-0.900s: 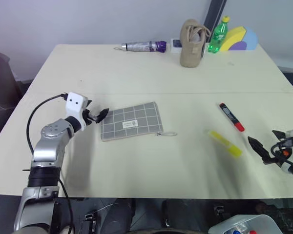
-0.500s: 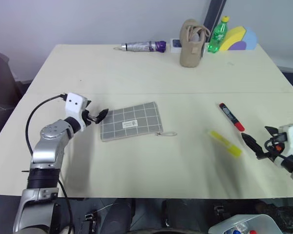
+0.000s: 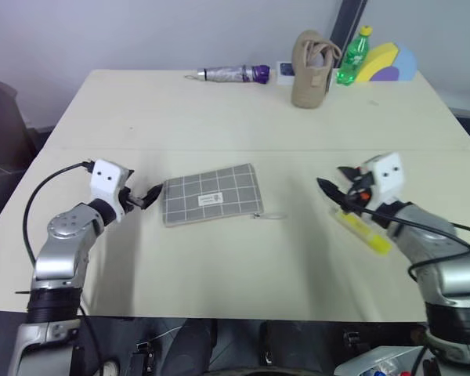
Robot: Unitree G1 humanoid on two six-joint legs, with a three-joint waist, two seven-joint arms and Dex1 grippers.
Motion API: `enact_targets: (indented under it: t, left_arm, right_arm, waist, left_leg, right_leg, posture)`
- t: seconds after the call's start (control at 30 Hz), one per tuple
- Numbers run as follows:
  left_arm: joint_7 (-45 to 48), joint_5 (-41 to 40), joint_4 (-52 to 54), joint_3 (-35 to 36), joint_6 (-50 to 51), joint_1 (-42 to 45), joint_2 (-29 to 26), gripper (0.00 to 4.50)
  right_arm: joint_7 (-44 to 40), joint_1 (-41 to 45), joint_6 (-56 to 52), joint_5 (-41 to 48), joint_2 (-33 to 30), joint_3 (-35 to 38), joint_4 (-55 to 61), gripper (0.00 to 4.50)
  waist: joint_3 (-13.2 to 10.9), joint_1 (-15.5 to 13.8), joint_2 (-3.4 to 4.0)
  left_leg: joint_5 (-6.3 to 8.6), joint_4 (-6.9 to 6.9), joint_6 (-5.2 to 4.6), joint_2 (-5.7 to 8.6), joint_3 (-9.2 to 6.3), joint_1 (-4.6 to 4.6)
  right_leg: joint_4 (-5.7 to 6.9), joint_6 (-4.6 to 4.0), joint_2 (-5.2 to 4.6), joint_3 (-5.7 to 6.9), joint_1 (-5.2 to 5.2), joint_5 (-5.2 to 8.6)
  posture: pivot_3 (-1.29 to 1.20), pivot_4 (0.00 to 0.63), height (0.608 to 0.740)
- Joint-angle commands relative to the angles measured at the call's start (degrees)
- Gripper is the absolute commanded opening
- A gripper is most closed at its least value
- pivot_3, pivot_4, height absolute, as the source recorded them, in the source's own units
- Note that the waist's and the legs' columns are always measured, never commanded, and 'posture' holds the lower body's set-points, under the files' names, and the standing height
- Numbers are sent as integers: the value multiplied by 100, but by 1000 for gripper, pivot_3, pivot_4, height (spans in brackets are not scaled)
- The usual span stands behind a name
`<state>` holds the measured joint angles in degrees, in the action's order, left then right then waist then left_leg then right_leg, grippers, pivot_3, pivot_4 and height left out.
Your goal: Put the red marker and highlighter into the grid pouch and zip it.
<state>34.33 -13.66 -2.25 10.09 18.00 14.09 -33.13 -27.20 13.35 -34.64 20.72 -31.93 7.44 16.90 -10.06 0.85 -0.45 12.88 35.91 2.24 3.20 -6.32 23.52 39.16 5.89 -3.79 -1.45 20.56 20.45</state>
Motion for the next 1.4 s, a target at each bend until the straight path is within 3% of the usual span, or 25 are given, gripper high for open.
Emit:
enact_targets:
  t: [0.03,0.1,0.27,0.5,0.77,1.4]
  left_arm:
    - [298,358,159,-55,-677,-272,-434,4500]
    - [499,489,124,-43,-1096,-464,-673,4500]
    - [735,795,-291,-11,-2198,-683,-1107,4500]
    - [1164,1404,-1105,-495,-3834,-724,-1505,4500]
    - [988,2189,-2123,-1149,-5195,-12,-1434,4500]
    - [1122,2488,-3728,-2085,-7383,1103,-1211,4500]
  right_arm:
    - [283,426,-86,-311,241,-402,-243,1174]
    - [367,618,-44,-546,374,-710,-448,231]
    - [609,1120,-19,-888,851,-1126,-947,231]
    - [860,1774,-250,-1249,1230,-1314,-1928,231]
    - [881,2199,-220,-1575,1526,-1596,-2522,231]
    - [507,2653,103,-1729,2049,-1762,-3409,231]
  waist:
    - [0,28,1]
    - [-1,27,1]
    - [-2,3,3]
    - [-2,-5,3]
    - [1,5,8]
    - [6,42,9]
  left_leg:
    - [0,-5,1,-2,1,-2]
    - [-1,-8,1,-3,2,-2]
    - [-2,-26,3,-2,6,-1]
    - [-3,-41,5,2,9,0]
    - [-6,-56,10,3,15,1]
    - [-8,-51,13,7,15,0]
  right_leg:
    - [2,0,1,-2,3,0]
    - [4,-2,2,-4,8,0]
    - [1,-3,-3,-7,18,1]
    - [-1,-4,-8,-6,46,0]
    - [9,-4,-4,-5,43,-1]
    - [25,-3,4,-3,47,-2]
  posture:
    - [0,150,740]
    - [0,150,740]
    - [0,150,740]
    - [0,150,740]
    - [0,150,740]
    - [0,150,740]
